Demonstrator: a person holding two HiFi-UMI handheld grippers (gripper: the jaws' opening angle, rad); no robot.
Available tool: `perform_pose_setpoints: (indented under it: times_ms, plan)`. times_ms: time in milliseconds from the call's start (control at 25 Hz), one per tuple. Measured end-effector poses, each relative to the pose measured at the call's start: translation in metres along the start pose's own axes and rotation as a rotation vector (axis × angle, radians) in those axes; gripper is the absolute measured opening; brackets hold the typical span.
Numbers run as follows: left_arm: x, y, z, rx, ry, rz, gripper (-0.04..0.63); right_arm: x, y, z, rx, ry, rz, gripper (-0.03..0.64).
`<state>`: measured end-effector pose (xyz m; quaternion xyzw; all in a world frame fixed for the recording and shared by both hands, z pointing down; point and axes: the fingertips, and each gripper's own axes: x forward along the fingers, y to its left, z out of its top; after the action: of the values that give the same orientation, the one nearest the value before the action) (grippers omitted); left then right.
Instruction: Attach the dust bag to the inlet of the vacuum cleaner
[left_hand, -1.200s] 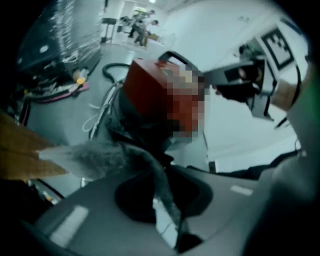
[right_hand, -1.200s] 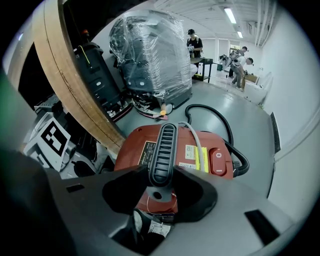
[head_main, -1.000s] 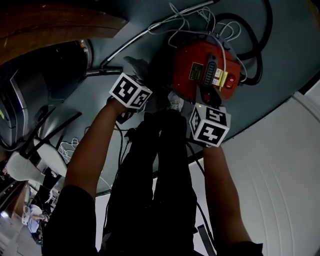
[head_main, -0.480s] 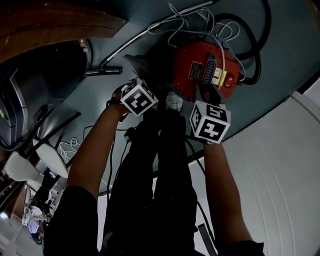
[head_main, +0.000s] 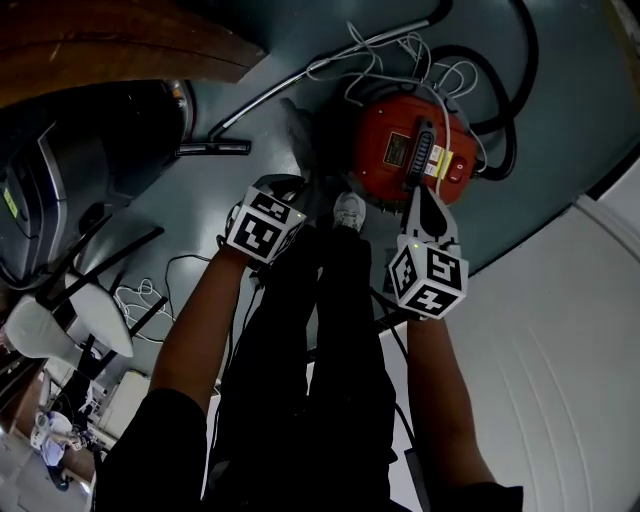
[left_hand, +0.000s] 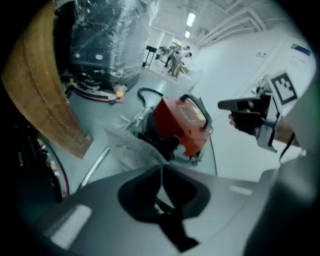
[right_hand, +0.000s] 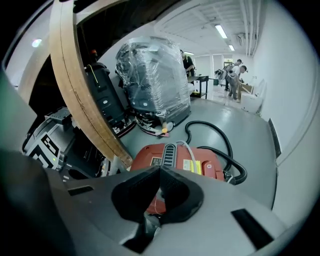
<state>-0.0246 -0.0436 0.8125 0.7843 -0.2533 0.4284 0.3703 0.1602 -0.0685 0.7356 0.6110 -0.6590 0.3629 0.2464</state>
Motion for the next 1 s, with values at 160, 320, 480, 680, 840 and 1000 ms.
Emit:
perform_pose_setpoints:
  times_ms: [160, 320, 480, 680, 840, 1000]
  plan:
    - [-0.044, -0.010, 0.030, -0.055, -0.165, 0.023, -0.002, -0.021, 0.014, 0.006, -0.013, 0.000, 0.009, -0.002]
    - [-0.089, -0.033, 0.066, -0.111, -0.275, 0.017, -0.002, -0.047, 0.028, 0.026, -0.016, -0.019, 0.013, -0.002]
    - [-0.138, -0.061, 0.099, -0.121, -0.320, 0.022, -0.002, -0.088, 0.046, 0.062, -0.010, -0.077, 0.036, -0.002]
    - [-0.207, -0.088, 0.141, -0.030, -0.346, 0.085, -0.002, -0.150, 0.064, 0.126, 0.075, -0.179, 0.048, -0.002]
    - [-0.273, -0.104, 0.178, 0.010, -0.411, 0.115, -0.002, -0.204, 0.080, 0.182, 0.123, -0.271, 0.055, -0.002]
    - [-0.347, -0.127, 0.207, 0.004, -0.490, 0.140, -0.002, -0.263, 0.108, 0.227, 0.018, -0.355, 0.074, -0.002]
